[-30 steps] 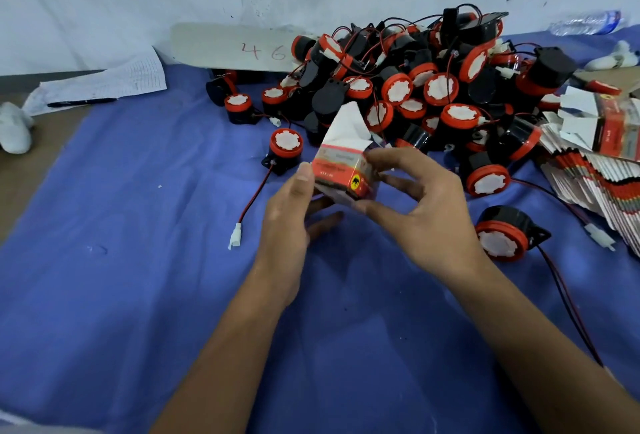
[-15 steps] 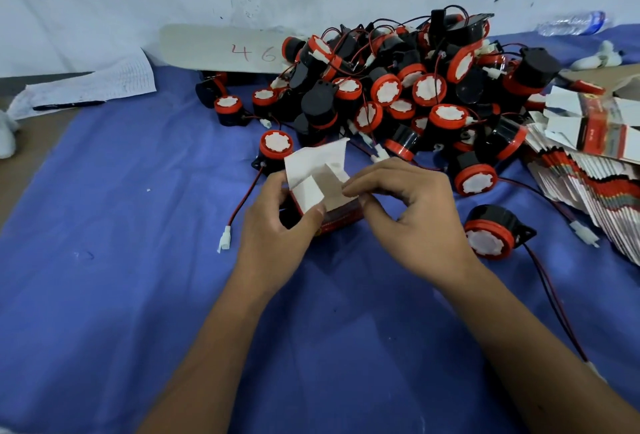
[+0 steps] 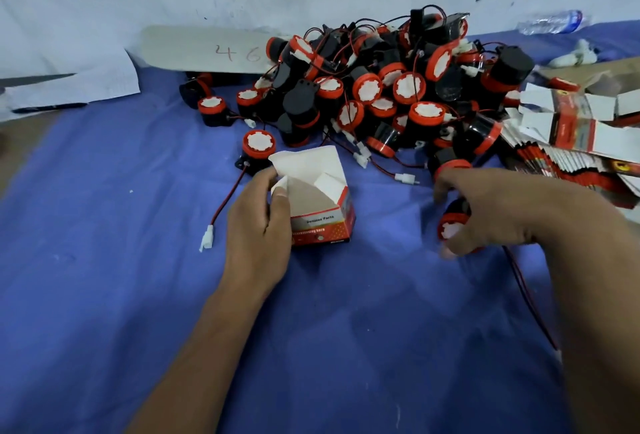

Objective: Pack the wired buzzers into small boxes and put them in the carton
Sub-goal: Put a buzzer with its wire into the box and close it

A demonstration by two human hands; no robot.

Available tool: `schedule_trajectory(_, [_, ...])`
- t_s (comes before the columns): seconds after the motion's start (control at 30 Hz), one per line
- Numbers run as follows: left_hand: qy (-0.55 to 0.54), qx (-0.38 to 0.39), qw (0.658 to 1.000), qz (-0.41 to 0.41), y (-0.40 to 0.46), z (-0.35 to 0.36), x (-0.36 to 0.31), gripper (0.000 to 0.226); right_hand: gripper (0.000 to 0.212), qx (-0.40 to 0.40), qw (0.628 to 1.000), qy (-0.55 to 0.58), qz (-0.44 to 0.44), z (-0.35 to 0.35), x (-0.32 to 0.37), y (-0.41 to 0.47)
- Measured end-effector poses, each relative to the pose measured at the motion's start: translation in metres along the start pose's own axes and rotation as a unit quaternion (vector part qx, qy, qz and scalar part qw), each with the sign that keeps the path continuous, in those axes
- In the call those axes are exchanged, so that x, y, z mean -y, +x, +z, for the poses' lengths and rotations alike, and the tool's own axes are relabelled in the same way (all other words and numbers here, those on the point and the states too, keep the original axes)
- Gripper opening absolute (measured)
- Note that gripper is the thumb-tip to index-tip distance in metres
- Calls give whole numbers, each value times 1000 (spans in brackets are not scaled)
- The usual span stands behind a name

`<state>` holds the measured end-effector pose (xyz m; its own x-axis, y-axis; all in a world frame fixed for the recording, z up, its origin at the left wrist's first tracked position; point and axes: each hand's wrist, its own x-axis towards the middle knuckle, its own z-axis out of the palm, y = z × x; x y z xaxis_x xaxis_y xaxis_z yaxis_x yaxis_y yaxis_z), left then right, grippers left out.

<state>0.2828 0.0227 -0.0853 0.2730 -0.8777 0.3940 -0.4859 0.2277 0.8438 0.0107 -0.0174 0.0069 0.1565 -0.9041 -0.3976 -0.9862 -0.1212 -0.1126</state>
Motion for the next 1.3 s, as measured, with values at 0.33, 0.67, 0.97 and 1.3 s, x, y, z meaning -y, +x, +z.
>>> schedule_trajectory(0.33, [113, -38, 992, 46, -2, 1, -3, 21, 41, -129, 823, 485, -265, 18, 39, 15])
schedule_trajectory(0.67, [-171, 11, 985, -38, -13, 14, -6, 26, 37, 54, 628, 657, -413, 55, 99, 8])
schedule_trajectory(0.97, [55, -13, 998, 28, -7, 11, -2, 25, 23, -172, 718, 576, -351, 50, 94, 16])
schedule_trajectory(1.3, [-18, 30, 999, 41, -9, 13, -7, 6, 64, -228, 870, 286, -331, 56, 89, 19])
